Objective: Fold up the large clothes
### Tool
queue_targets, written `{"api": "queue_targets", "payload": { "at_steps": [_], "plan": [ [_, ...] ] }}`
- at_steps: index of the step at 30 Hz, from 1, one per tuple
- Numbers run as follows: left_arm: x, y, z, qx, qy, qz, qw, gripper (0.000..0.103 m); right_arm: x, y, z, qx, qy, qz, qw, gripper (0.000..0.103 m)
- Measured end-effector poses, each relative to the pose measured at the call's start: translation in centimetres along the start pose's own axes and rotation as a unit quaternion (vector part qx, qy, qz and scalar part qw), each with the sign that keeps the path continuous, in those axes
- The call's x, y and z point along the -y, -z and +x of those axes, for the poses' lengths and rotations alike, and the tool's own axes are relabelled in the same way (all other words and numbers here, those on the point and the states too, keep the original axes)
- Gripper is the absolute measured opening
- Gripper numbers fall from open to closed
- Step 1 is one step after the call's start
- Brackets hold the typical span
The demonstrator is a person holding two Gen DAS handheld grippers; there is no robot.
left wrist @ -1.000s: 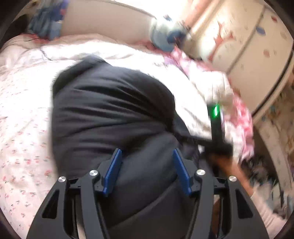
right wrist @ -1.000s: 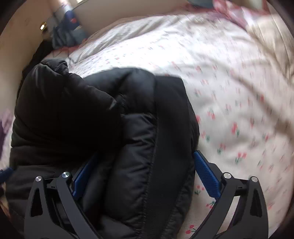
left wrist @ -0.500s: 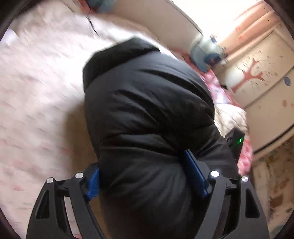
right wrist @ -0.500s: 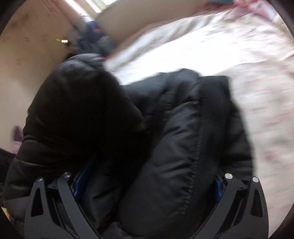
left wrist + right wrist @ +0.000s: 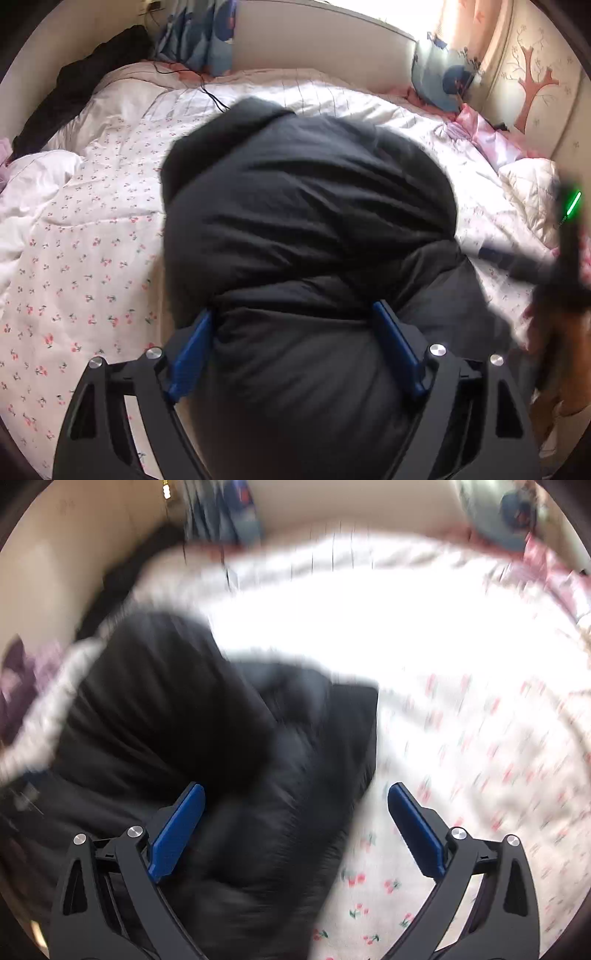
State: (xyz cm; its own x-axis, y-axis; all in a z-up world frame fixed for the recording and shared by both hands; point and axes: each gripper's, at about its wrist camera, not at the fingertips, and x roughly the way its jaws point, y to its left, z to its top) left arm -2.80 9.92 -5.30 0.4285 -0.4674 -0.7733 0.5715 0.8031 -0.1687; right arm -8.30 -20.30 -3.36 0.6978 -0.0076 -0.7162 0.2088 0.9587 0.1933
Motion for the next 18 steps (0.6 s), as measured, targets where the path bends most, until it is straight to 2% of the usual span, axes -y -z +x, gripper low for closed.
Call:
{"api": "queue_targets", "payload": {
  "at_steps": [2,3,4,6,7,8,9,12,13,14,17,18],
  "plan": [
    [-0.2,0.2,0.1,0.004,0.002,0.003,1.0,0.081,-1.1,-1.9,-0.3,0.028,-0.011,0.014,0.999,0.096],
    [-0.3,0.2,0.0,0.004,0.004,0.004,1.0,0.081,-1.3,-2.5,0.8,0.024,-0.005,0.019,1.0,0.096],
    [-0.8,0.2,0.0,0.004,0.011,0.004,0.9999,0.081,-1.2,-2.7,2.1,0.016,0.002,0.025,1.0,0.096],
    [-1.5,0.2,0.0,0.006,0.021,0.0,0.9998,0.081,-0.2,-1.8,7.7,-0.026,0.045,0.033,0.998,0.096],
    [-1.9,0.2,0.2,0.007,0.031,-0.005,0.9995,0.082,0.3,-1.0,10.0,-0.046,0.037,0.045,0.997,0.096],
    [-2.2,0.2,0.3,0.01,0.042,-0.008,0.999,0.083,1.6,0.5,12.2,-0.064,0.01,0.084,0.994,0.097],
    [-2.5,0.1,0.5,0.012,0.05,-0.007,0.9987,0.083,2.2,1.0,12.5,-0.068,0.008,0.096,0.993,0.097],
    [-2.9,0.0,1.0,-0.002,0.05,-0.002,0.9987,0.084,2.3,0.8,10.6,-0.077,0.02,0.074,0.994,0.096],
    [-3.3,0.1,0.7,-0.004,0.053,-0.006,0.9986,0.084,1.8,0.2,9.1,-0.069,0.015,0.07,0.995,0.095],
    [-3.5,0.1,0.2,-0.003,0.053,-0.012,0.9985,0.083,1.7,0.1,6.0,-0.043,0.004,0.058,0.997,0.095],
    [-4.3,0.7,-2.8,0.021,0.057,-0.037,0.9974,0.083,1.1,1.9,0.3,-0.001,-0.01,0.035,0.999,0.095],
    [-4.1,1.2,-4.0,0.033,0.059,-0.035,0.9971,0.083,0.5,2.6,-0.9,0.0,-0.007,0.02,1.0,0.095]
  ]
}}
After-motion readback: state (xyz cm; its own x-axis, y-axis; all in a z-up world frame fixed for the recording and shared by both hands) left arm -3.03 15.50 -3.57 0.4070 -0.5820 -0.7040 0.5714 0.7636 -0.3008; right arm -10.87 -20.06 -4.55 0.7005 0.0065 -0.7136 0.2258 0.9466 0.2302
